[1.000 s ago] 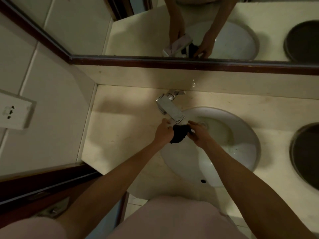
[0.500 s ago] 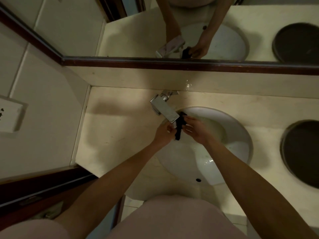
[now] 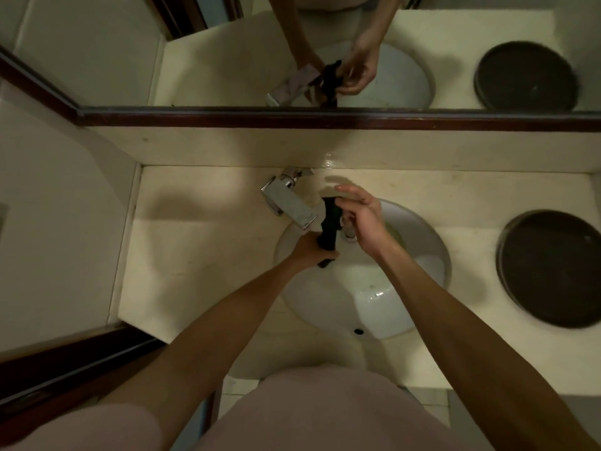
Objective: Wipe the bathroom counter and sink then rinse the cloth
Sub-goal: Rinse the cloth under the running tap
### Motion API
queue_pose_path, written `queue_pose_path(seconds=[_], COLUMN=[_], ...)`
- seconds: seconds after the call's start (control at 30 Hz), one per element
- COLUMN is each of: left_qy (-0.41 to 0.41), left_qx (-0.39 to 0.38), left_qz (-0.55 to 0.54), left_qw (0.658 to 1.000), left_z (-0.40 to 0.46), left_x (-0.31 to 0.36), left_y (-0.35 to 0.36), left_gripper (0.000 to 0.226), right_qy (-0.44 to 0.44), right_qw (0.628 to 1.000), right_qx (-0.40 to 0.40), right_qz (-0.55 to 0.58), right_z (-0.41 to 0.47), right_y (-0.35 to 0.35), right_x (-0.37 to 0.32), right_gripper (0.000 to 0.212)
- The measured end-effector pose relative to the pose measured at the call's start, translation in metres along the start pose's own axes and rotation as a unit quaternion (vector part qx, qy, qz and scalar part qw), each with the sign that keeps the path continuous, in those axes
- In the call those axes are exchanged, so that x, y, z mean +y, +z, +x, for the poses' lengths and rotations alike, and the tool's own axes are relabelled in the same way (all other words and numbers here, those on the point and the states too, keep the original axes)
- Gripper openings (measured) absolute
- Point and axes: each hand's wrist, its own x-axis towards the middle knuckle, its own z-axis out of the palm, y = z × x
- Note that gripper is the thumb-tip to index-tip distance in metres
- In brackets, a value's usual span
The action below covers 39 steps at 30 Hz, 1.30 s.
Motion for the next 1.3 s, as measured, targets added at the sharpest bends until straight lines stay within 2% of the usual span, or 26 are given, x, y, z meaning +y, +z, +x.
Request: queue_pose_path(seconds=[0.13, 0.23, 0.43, 0.57, 0.63, 0.73, 0.8, 0.9, 0.97, 1.03, 1.1, 1.13, 1.17, 1.23, 1.3], left_qy=[-0.062, -0.082, -0.097, -0.101, -0.138, -0.204, -0.215, -0.209, -0.188, -0.166, -0.166, -0.162, -0.152, -0.112, -0.052], left_qx=[-0.064, -0.054, 0.008, 0.011, -0.013, -0.062, -0.1, -0.104, -0.09, -0.054, -0.002, 0.027, 0.047, 0.074, 0.089], left_qz=[0.071, 0.06, -0.065, -0.167, -0.275, -0.473, -0.529, -0.503, -0.515, -0.517, -0.512, -0.499, -0.473, -0.372, -0.243], left_qw=[0.994, 0.993, 0.993, 0.981, 0.952, 0.855, 0.815, 0.833, 0.832, 0.838, 0.843, 0.851, 0.866, 0.919, 0.965], left_z=[-0.003, -0.009, -0.017, -0.021, -0.023, -0.021, -0.016, -0.014, -0.003, 0.012, 0.007, 0.005, 0.001, -0.005, -0.016], left_x=[-0.024, -0.039, -0.051, -0.034, -0.013, 0.004, 0.001, -0.005, -0.012, -0.023, -0.019, -0.017, -0.013, -0.013, -0.009], left_y=[-0.006, -0.007, -0.009, -0.008, -0.006, -0.007, -0.007, -0.009, -0.006, 0.001, 0.002, 0.002, 0.001, 0.0, -0.003], left_gripper=[0.059, 0.05, 0.022, 0.026, 0.034, 0.035, 0.044, 0.043, 0.037, 0.043, 0.048, 0.043, 0.039, 0.039, 0.034], right_qy=[-0.029, -0.026, 0.039, 0.11, 0.102, 0.012, -0.056, -0.097, -0.067, -0.008, 0.066, 0.113, 0.17, 0.291, 0.369], right_qw=[0.995, 0.985, 0.998, 0.99, 0.988, 0.98, 0.965, 0.947, 0.962, 0.99, 0.991, 0.984, 0.976, 0.955, 0.928], right_qx=[-0.003, -0.001, 0.057, 0.054, 0.027, 0.034, 0.045, -0.011, -0.049, 0.001, 0.107, 0.136, 0.131, 0.043, -0.055], right_qz=[0.093, 0.172, 0.005, -0.065, -0.109, -0.193, -0.253, -0.306, -0.259, -0.139, -0.045, -0.025, -0.023, -0.035, 0.003], right_z=[0.007, 0.012, 0.022, 0.01, 0.0, -0.012, -0.02, -0.026, -0.028, -0.03, -0.029, -0.025, -0.021, -0.015, -0.012], right_y=[0.0, -0.008, -0.036, -0.039, -0.029, -0.014, -0.009, -0.006, -0.004, 0.0, 0.001, 0.0, -0.002, -0.002, 0.004], right_x=[-0.015, -0.031, 0.005, 0.057, 0.078, 0.096, 0.096, 0.094, 0.09, 0.084, 0.079, 0.081, 0.084, 0.089, 0.092], right_gripper=[0.031, 0.025, 0.029, 0.028, 0.024, 0.021, 0.022, 0.029, 0.029, 0.021, 0.018, 0.025, 0.039, 0.069, 0.081])
